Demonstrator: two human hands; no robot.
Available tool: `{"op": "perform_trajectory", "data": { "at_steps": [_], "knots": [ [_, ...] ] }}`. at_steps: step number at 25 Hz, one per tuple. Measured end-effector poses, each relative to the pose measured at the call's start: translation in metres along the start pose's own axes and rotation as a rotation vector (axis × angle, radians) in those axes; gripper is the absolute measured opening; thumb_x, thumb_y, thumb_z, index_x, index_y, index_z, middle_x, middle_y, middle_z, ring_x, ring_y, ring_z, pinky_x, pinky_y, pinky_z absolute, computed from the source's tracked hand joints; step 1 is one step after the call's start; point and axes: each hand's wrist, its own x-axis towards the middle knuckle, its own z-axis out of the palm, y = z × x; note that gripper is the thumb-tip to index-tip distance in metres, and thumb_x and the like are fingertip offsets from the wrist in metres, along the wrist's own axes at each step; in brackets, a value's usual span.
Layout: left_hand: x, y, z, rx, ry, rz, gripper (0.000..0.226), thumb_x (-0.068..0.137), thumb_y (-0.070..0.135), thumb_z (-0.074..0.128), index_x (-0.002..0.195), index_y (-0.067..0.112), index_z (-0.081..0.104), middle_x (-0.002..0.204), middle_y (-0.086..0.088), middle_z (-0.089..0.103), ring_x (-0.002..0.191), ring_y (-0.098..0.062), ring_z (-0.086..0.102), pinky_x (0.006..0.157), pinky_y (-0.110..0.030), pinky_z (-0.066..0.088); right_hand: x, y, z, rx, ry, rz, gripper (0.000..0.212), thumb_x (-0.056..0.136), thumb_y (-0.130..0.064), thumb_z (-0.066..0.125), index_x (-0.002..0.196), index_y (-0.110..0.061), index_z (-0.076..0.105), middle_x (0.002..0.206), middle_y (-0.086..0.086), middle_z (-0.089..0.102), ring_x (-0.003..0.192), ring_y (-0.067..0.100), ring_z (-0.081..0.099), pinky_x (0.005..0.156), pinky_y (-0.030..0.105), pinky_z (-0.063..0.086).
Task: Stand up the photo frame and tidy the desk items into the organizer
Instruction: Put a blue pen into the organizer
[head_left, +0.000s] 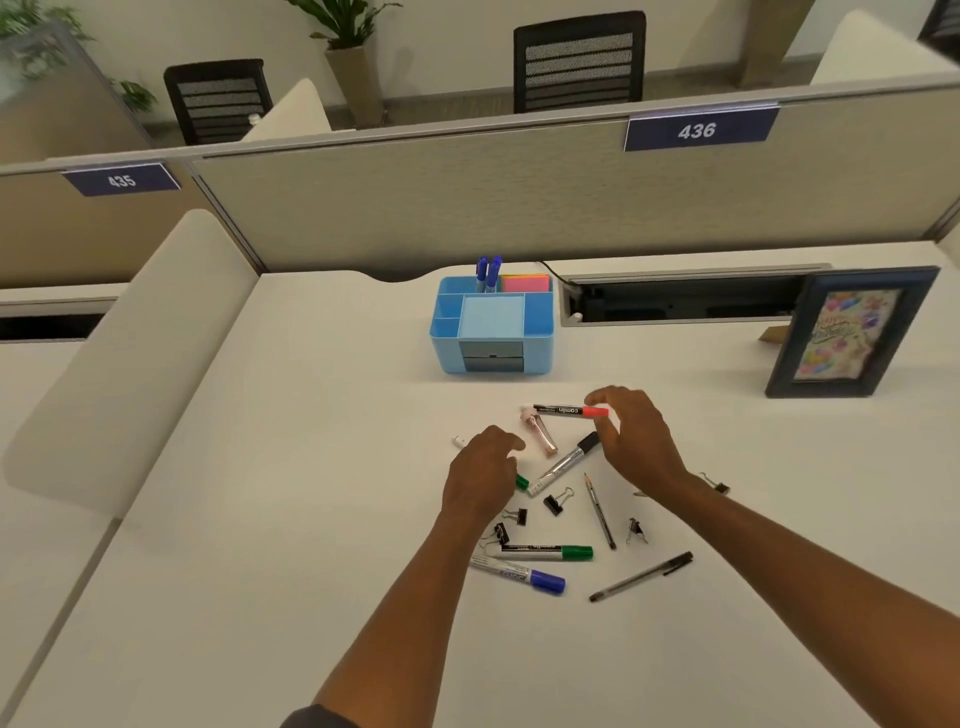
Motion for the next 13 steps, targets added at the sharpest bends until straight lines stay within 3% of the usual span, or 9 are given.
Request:
{"op": "perform_trajectory", "data": {
  "at_steps": [6,13],
  "knots": [
    [-0.025,0.013,0.002,0.005,-0.032,0.079,0.015,0.088,0.039,0.064,0.102,0.034,0.064,0.099,0.014,0.056,0.089,-0.005,0.056,0.073,-0.022,0.044,-0.051,0.013,0.007,-0.023,-0.068,0.000,0.028,0.089,-0.008,0.059,0.114,-0.021,0.061,0.116,-0.006,0.063,0.111,0.015,0.051,0.094,0.019,0.034],
    [-0.064,0.012,0.008,0.225,-0.080,0.615,0.033,0.076,0.056,0.069,0.089,0.026,0.066,0.090,0.008,0.055,0.079,-0.012,0.049,0.066,-0.025,0.036,-0.093,0.013,0.010,0.012,-0.087,-0.019,0.027,0.088,-0.007,0.060,0.111,-0.021,0.062,0.112,-0.007,0.063,0.108,0.014,0.053,0.093,0.020,0.037]
  ]
}}
